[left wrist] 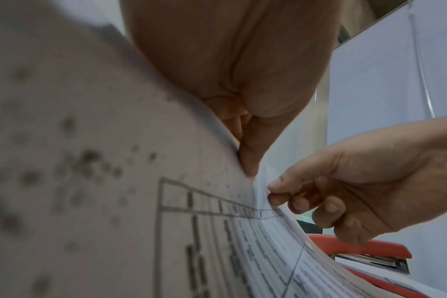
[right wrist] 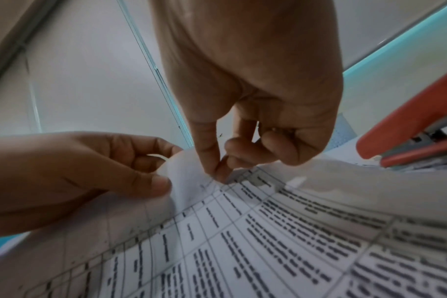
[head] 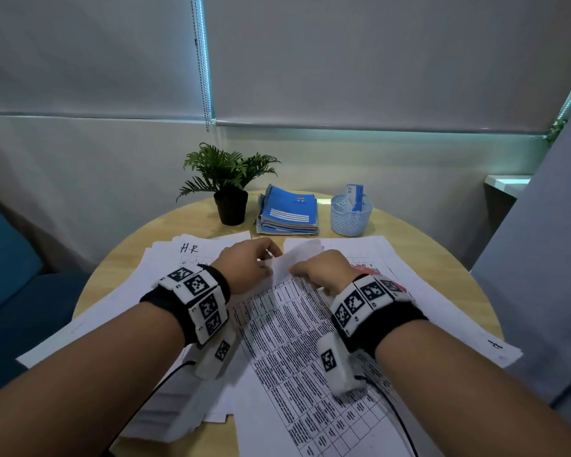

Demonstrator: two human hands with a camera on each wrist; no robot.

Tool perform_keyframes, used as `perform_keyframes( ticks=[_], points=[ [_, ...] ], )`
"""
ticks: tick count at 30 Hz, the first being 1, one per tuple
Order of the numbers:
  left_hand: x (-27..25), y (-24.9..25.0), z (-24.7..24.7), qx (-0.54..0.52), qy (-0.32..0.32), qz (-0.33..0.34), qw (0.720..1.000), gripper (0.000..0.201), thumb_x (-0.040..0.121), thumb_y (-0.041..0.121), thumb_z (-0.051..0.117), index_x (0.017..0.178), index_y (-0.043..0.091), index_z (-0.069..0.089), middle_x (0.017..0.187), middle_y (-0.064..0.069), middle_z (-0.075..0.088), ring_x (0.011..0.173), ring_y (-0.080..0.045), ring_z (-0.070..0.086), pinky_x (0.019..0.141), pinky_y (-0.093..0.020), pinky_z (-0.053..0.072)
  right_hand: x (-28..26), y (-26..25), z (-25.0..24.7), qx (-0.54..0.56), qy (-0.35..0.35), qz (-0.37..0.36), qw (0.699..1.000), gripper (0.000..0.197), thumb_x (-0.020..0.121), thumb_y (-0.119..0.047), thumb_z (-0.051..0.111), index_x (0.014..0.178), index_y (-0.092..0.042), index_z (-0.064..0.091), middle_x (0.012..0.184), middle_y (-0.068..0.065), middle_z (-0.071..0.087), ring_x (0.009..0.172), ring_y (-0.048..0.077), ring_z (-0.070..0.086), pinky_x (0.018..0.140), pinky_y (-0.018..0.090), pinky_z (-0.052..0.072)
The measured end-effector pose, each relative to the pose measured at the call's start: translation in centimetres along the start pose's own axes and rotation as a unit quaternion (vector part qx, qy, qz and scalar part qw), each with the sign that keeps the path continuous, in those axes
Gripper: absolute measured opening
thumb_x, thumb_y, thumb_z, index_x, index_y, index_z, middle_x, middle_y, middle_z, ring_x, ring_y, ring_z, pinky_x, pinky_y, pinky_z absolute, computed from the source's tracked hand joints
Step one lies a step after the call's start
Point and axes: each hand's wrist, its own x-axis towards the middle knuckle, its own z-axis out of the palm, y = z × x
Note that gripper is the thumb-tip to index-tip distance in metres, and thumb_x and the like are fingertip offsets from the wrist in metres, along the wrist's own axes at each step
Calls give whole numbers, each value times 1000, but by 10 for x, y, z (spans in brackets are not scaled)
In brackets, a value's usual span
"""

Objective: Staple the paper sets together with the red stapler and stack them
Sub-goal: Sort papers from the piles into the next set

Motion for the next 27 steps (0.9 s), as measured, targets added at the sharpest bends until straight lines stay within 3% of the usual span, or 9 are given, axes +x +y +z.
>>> perform_keyframes(
  ticks=[3,6,10,14,18,21,24,27],
  points=[
    [-4,0,1,2,21,22,1000,29,82,11,59,91,39,53,87,11,60,87,-16,55,91,-38,46,-1,-1,3,24,11,26,999,19,75,-26,71,77,-11,60,70,8,57,56,18,50,47,25,32],
    [-6,2,0,10,42,36,998,29,83,9,57,92,36,54,86,12,59,86,-14,53,91,-36,44,-2,-5,6,14,7,17,1000,17,80,-23,65,70,-12,56,63,6,52,51,17,45,46,26,30],
    [-7,3,-2,6,62,44,997,27,84,8,55,96,32,57,89,10,59,89,-16,53,89,-35,44,-3,-7,10,57,39,-7,998,19,83,-23,61,70,-9,59,65,5,55,60,19,52,54,26,37],
    [0,0,-4,21,58,0,998,10,90,32,54,99,31,57,98,7,61,94,-17,56,89,-35,44,-4,-7,11,33,50,-71,996,32,88,-19,56,58,-14,48,59,0,47,56,14,44,54,25,33],
    [11,-3,-4,65,38,-22,997,19,91,41,51,88,25,61,89,1,62,92,-22,57,86,-38,46,-4,-5,12,-1,72,-115,991,11,88,-20,54,80,-13,55,80,2,61,75,18,54,60,26,37],
    [15,-8,-4,75,36,-30,996,16,91,39,52,85,27,61,90,1,64,92,-22,59,85,-37,48,0,-4,5,18,95,-125,987,13,88,-19,52,90,-8,58,91,11,68,83,24,61,63,27,42],
    [16,-14,-3,98,22,-50,994,9,91,33,52,95,29,58,98,2,62,98,-21,57,89,-36,46,0,-3,-9,38,105,-140,984,14,88,-18,52,93,-5,56,94,13,67,75,22,58,61,26,44],
    [17,-19,1,126,-18,-63,990,24,92,29,50,116,28,51,112,3,61,104,-19,55,94,-36,45,-5,3,-30,70,117,-144,980,9,85,-14,56,88,-7,51,82,10,62,56,13,58,47,16,42]
  ],
)
